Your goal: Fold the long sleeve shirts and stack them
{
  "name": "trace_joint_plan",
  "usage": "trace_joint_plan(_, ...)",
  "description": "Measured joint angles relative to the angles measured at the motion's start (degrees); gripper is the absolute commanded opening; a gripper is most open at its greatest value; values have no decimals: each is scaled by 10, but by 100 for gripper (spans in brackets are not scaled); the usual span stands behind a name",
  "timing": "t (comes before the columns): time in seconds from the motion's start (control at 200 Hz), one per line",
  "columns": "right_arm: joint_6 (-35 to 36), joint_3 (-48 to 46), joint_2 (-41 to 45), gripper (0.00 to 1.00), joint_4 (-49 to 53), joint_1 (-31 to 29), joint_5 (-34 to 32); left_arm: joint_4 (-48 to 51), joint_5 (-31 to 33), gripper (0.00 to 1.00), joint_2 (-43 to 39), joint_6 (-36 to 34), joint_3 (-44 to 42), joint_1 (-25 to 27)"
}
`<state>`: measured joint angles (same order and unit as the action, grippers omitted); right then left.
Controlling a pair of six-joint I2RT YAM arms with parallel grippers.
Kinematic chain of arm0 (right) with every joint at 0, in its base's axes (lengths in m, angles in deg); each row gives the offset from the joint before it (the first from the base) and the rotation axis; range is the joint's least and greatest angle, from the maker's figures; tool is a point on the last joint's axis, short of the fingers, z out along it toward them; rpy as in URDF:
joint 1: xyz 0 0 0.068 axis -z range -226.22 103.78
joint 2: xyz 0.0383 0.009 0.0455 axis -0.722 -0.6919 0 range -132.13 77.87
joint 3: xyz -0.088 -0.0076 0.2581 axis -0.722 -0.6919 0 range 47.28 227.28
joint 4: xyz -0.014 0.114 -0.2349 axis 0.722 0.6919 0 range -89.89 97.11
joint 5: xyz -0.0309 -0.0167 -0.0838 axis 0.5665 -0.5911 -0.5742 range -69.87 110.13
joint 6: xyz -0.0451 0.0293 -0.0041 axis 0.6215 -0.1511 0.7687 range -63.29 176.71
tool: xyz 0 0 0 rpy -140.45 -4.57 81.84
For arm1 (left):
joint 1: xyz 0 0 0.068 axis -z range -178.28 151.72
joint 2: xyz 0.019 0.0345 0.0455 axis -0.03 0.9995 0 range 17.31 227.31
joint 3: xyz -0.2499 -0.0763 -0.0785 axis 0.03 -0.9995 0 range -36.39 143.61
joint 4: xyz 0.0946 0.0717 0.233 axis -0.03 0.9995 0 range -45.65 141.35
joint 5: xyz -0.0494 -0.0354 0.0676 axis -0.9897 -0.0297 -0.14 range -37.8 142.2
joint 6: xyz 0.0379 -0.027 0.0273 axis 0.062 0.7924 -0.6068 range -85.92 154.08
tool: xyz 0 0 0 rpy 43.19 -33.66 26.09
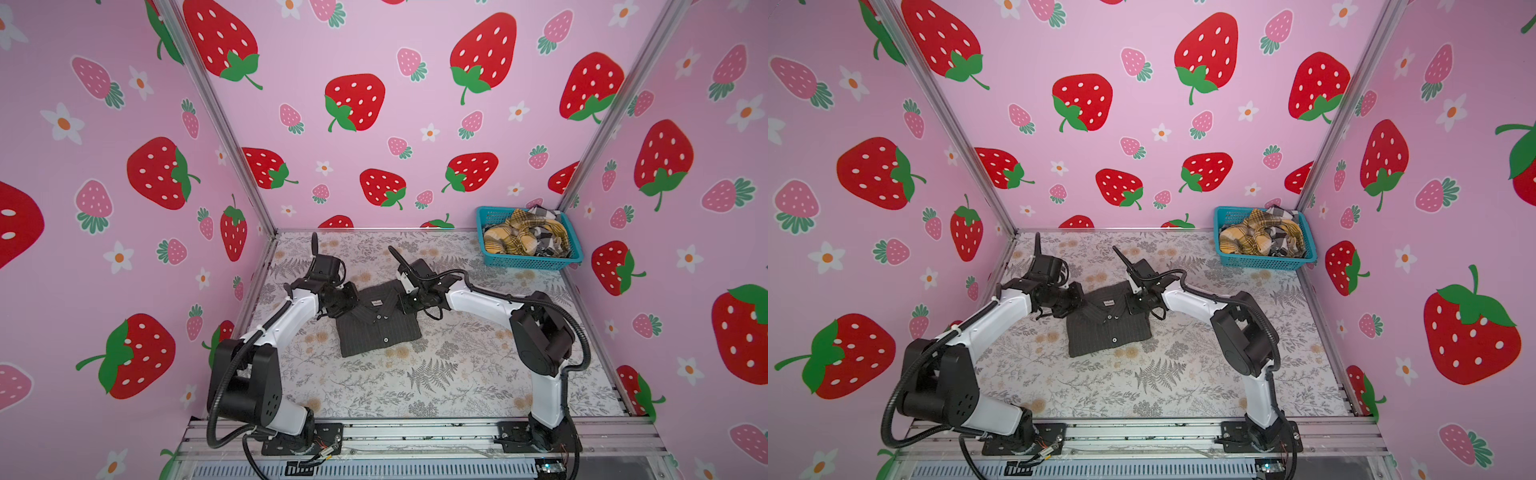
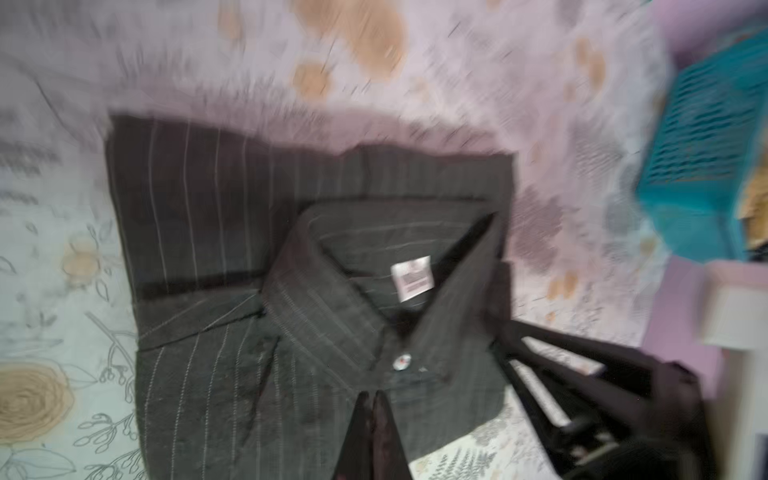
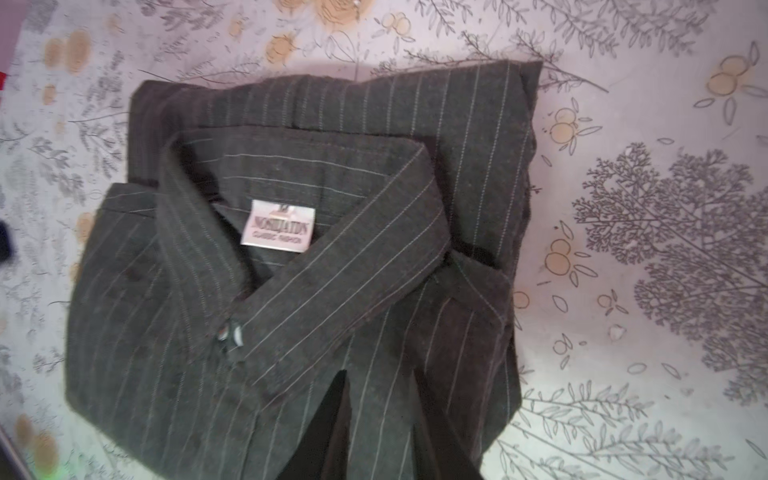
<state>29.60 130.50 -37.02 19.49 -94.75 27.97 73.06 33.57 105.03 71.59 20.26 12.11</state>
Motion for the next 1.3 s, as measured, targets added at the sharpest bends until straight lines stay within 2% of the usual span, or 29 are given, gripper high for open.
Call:
trace_joint_plan(0.11, 0, 0, -19, 27, 0, 4, 0, -2, -10, 0, 26, 8, -47, -9)
trace_joint_plan(0.295, 0, 0, -21, 26, -1, 5, 2, -21, -19, 0, 33, 9, -63, -31)
trace_joint_plan(0.325, 0, 0, -21, 26, 0, 5, 2, -22, -20, 4, 29, 9, -66, -32)
trace_joint_plan(0.34, 0, 0, -21, 27, 0, 5, 2, -22, -20, 11, 27, 9, -68, -33)
trace_joint_plan(0.375, 0, 0, -21, 27, 0, 5, 3, -21, -20, 18, 19, 10, -69, -35)
trace_joint_plan(0.51, 0, 3, -5, 28, 18, 4, 1, 1, -8, 37, -32, 5, -60, -39)
trace_joint_plan(0.595, 0, 7, 30, 31, 31, 3, -6, 19, 9, 45, -71, -6, -41, -47)
trace_joint_plan(0.82, -7, -22, 176, 42, 19, 3, -27, 47, 52, 51, -167, -44, -44, -89)
trace_joint_plan(0.98, -25, -86, 206, 50, -8, 12, -22, 61, 12, 49, -168, -54, -84, -94)
trace_joint_plan(1.075, -33, -130, 192, 51, -11, 16, -11, 66, -10, 61, -174, -53, -125, -114)
trace_joint_plan(1.09, -34, -135, 190, 54, -11, 16, -9, 68, -14, 63, -177, -50, -130, -119)
trace_joint_plan(1.135, -38, -150, 181, 56, -10, 19, -2, 75, -22, 66, -184, -49, -139, -136)
trace_joint_plan(1.195, -42, -162, 171, 57, -10, 21, 6, 76, -36, 94, -191, -45, -141, -159)
trace_joint_plan(1.215, -42, -165, 168, 58, -10, 22, 8, 74, -43, 99, -191, -49, -141, -166)
trace_joint_plan(1.301, -42, -172, 160, 58, -10, 25, 15, 66, -68, 99, -180, -45, -141, -185)
